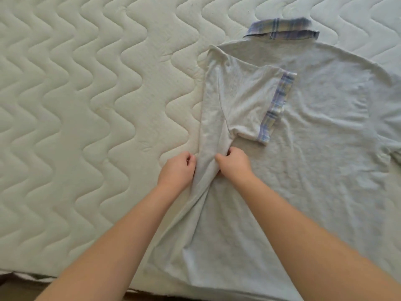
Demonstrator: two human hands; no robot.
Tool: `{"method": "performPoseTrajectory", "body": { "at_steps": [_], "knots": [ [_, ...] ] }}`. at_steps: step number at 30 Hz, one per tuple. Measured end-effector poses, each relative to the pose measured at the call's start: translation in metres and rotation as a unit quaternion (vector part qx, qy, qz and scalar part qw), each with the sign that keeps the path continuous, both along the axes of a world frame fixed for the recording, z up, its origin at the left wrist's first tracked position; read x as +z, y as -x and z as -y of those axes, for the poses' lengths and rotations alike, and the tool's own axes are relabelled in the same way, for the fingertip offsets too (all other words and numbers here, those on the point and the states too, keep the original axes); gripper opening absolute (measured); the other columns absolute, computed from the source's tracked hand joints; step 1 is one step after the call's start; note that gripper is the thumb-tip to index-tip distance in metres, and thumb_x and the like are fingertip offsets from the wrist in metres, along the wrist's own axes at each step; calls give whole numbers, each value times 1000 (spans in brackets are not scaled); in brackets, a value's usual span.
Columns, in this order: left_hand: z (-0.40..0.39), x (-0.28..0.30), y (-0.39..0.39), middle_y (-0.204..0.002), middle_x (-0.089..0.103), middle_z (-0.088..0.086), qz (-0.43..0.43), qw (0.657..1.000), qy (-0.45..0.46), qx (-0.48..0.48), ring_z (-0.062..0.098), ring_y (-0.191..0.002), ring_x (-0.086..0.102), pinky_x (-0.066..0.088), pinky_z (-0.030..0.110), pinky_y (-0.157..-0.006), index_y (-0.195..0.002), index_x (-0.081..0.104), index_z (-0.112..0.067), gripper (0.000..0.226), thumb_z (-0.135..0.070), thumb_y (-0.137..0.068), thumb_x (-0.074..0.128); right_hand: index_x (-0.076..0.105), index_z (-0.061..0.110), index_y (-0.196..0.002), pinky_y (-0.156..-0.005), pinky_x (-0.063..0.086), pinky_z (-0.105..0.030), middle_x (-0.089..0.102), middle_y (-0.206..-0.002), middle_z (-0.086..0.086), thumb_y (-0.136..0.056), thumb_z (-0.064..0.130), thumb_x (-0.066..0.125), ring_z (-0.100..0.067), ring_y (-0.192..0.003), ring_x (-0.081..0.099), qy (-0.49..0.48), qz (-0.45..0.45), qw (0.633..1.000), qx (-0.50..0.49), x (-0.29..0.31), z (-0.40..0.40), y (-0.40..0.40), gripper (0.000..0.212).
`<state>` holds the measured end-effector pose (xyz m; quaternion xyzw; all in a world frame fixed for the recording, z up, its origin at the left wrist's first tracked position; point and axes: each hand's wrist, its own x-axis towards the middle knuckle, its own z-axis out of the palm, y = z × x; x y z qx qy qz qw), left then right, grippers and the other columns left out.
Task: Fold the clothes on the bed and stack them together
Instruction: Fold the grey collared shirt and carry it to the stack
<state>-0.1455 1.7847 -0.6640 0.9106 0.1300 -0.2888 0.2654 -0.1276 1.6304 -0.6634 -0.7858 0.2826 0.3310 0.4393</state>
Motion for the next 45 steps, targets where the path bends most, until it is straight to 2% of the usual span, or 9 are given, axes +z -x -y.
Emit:
{"method": "performPoseTrajectory", "body": {
  "at_steps": [5,9,17,20,23,27,34,41,45],
  "knots": [
    [-10,5,59,-104,68,13,-87,991,-67,-70,33,-99,63,45,36,-75,-86,57,-19,38,-47,-101,36,62,6,-113,-87,57,-48,67,-112,-17,-95,14,43,-33,-101,65,-119,-29,984,-126,3,11,7,27],
    [-9,18,94,-95,67,8,-130,986,-43,-100,28,-94,62,46,36,-78,-72,47,-21,47,-59,-97,37,62,6,-106,-69,60,-38,69,-105,-17,-91,15,54,-29,-87,70,-106,-78,984,-121,15,4,17,19],
    [9,48,130,-96,67,8,-88,993,-20,-77,31,-93,63,46,34,-73,-93,53,-19,10,-23,-86,60,61,1,-115,-64,60,-36,66,-113,-17,-95,6,50,-30,-94,68,-120,-99,984,-92,29,0,47,24],
    [28,55,142,-82,68,7,-99,988,116,-8,28,-78,68,56,40,-76,-100,57,-17,10,-20,-91,60,63,7,-116,-68,61,-38,69,-112,-15,-98,14,44,-29,-94,69,-138,-79,983,-96,24,15,55,26],
    [41,59,154,-73,65,1,-82,949,281,118,18,-67,69,60,43,-75,-94,60,-20,4,-16,-95,60,66,8,-110,-82,56,-50,70,-104,-14,-97,22,48,-33,-95,66,20,25,999,1,14,40,63,27],
    [25,46,160,-77,65,-11,75,973,154,156,-2,-72,61,48,15,-70,-86,60,-33,13,-23,-94,61,67,13,-108,-85,57,-49,71,-101,-6,-92,37,63,-27,-92,69,-17,-4,999,-46,10,58,86,29],
    [5,19,184,-115,51,-4,-69,997,-24,-35,16,-112,46,42,37,-97,-102,60,-26,37,-59,-85,62,62,17,-101,-70,60,-38,68,-94,-7,-82,25,75,-24,-82,68,-14,-129,988,82,13,38,144,24],
    [17,42,211,-86,58,-12,-42,989,118,-77,7,-76,55,41,24,-64,-89,55,-28,28,-54,-88,62,63,9,-117,-83,59,-42,69,-110,-9,-86,4,67,-26,-96,67,-117,-142,983,14,14,43,183,32],
    [25,48,222,-76,63,-8,3,977,204,55,4,-64,62,53,21,-55,-92,59,-28,19,-44,-98,51,66,12,-112,-86,57,-47,70,-106,-7,-95,17,59,-27,-96,68,-83,-107,991,6,14,65,197,19]
  ]
}}
